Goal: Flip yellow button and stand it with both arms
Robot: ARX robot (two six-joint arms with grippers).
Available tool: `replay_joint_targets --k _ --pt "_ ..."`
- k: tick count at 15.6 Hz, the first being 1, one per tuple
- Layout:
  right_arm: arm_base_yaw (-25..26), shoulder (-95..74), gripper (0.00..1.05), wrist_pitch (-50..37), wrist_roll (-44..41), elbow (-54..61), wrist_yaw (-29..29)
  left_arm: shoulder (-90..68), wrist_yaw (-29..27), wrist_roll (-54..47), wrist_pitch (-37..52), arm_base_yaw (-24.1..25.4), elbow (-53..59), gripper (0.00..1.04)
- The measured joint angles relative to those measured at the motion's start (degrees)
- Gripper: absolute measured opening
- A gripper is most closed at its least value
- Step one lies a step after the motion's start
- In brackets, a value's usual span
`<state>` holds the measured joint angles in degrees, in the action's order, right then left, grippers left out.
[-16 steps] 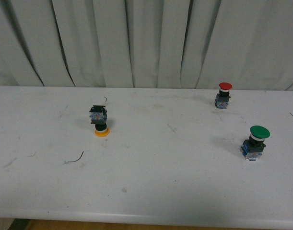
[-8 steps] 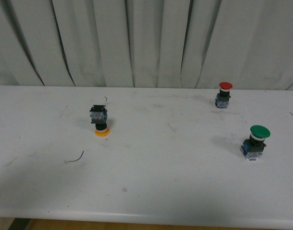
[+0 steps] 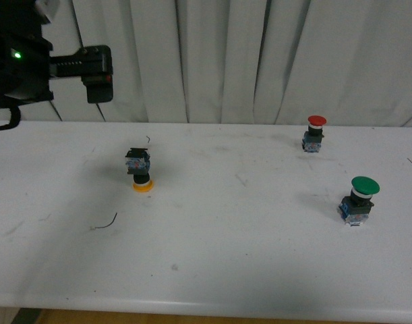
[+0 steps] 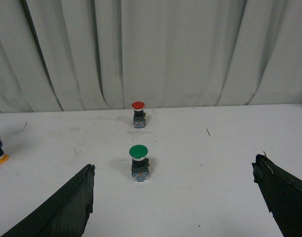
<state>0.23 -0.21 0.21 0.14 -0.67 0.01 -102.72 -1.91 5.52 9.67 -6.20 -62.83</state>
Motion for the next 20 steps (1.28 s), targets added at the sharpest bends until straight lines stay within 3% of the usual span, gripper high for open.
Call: replay_joint_targets --k 7,10,11,20 --pt "0.0 0.0 0.98 0.0 0.0 0.0 0.0 -14.7 2.8 -9.4 -13.7 -4.0 -15.5 0.98" --pt "0.0 0.0 0.98 0.0 0.0 0.0 0.0 -19.2 3.2 -8.1 -19.0 -3.3 -20.4 0.98" --pt "0.0 0.0 0.98 0.0 0.0 0.0 0.0 -25.0 0.4 -3.1 -20.8 -3.1 -26.5 0.98" --pt "0.0 0.0 0.98 0.0 0.0 0.0 0.0 -26.1 -0.6 -4.5 -20.7 -3.7 -27.5 0.98"
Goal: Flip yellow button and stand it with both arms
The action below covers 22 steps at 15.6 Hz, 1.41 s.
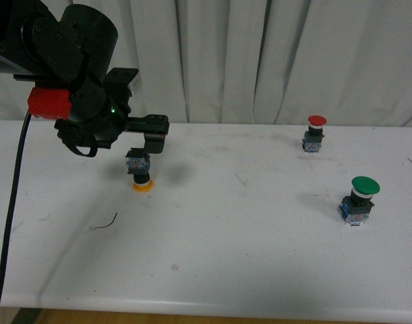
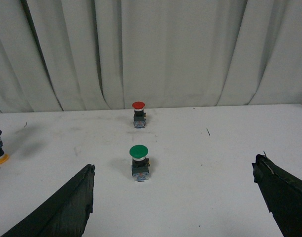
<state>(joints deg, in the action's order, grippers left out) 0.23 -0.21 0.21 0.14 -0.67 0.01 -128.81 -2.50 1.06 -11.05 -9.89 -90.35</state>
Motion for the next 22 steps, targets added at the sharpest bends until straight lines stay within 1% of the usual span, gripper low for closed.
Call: replay_joint_targets --k 4,7,8,10,11,12,15,18,20,22 --pt "0.0 0.0 0.98 0.0 0.0 0.0 0.0 -0.4 -0.2 -0.3 -0.3 -0.5 -0.8 0.98" --pt "0.0 0.0 0.98 0.0 0.0 0.0 0.0 -3.2 -2.4 -1.4 -3.5 -1.8 -3.6 0.98" --pt "0.0 0.0 0.98 0.0 0.0 0.0 0.0 -3.4 -2.8 -1.5 -4.0 -2.1 -4.5 0.74" --pt "0.0 0.0 0.98 0.0 0.0 0.0 0.0 -4.0 -2.9 -1.5 -4.3 -2.3 -4.5 0.49" --pt "0.0 0.0 0.98 0.0 0.0 0.0 0.0 -4.0 -2.9 -1.5 -4.2 -2.3 -4.5 0.39" --pt "0.0 0.0 0.98 0.0 0.0 0.0 0.0 -4.0 -3.0 -1.5 -4.1 -2.3 -4.5 0.37" --pt "0.0 0.0 0.98 0.0 0.0 0.0 0.0 -4.0 -3.0 -1.5 -3.9 -2.3 -4.4 0.36" --pt "0.0 0.0 0.98 0.0 0.0 0.0 0.0 -0.1 -1.7 -1.6 -0.7 -2.9 0.8 0.36" --pt "0.0 0.0 0.98 0.0 0.0 0.0 0.0 5.6 -0.2 -1.6 3.0 -3.8 5.4 0.36" --pt "0.0 0.0 0.98 0.0 0.0 0.0 0.0 15.0 1.6 -1.5 9.2 -5.2 12.5 0.36"
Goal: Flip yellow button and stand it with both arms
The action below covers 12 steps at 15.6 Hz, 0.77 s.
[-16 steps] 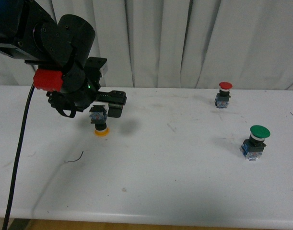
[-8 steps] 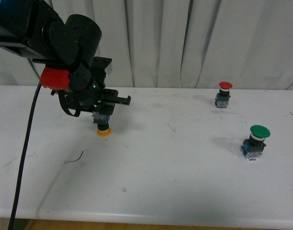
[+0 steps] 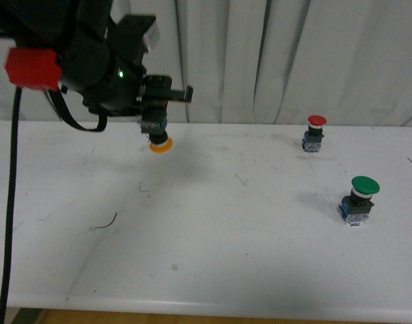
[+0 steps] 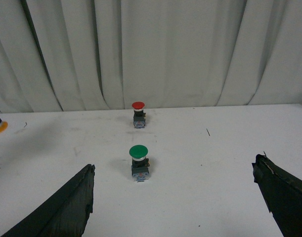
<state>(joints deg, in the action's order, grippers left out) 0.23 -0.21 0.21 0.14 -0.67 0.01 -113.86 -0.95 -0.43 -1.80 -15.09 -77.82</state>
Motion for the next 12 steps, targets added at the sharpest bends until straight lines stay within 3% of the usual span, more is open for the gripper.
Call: replay_joint_targets --k 5,7,12 --pt "0.0 0.0 0.98 0.0 0.0 0.0 0.0 23.2 -0.5 1.1 6.6 -4.9 20.5 0.36" --pt "0.0 0.0 0.98 0.0 0.0 0.0 0.0 29.5 0.2 3.2 9.2 -4.2 25.5 0.36" --pt "0.0 0.0 0.98 0.0 0.0 0.0 0.0 36.0 15.1 14.7 20.4 -0.6 36.5 0.36"
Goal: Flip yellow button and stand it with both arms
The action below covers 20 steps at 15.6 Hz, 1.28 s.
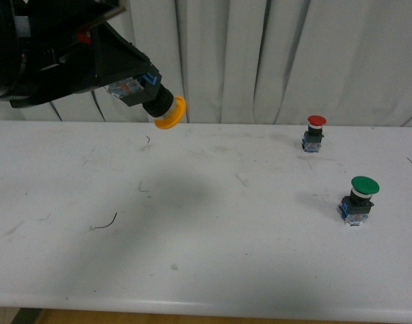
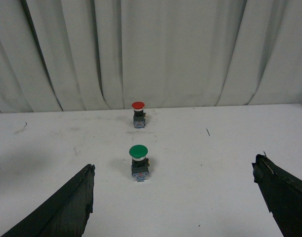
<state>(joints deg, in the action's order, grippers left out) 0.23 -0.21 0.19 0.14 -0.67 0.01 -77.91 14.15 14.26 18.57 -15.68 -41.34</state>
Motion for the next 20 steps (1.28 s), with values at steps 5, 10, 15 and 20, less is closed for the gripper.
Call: replay_joint_targets --k 5,10,15,20 --pt "0.0 0.0 0.98 0.0 0.0 0.0 0.0 -3.2 16.5 23.4 26.7 4.8 7.9 0.36" --pt "0.0 0.0 0.98 0.0 0.0 0.0 0.0 -10.3 20.2 42.1 52.1 4.9 12.0 0.36" --pt "0.0 0.0 0.98 0.0 0.0 0.0 0.0 -15.2 20.3 47.6 54.8 2.1 12.8 0.36" --pt "0.0 0.0 0.98 0.0 0.0 0.0 0.0 -16.6 19.5 48.9 54.9 0.6 12.8 0.36"
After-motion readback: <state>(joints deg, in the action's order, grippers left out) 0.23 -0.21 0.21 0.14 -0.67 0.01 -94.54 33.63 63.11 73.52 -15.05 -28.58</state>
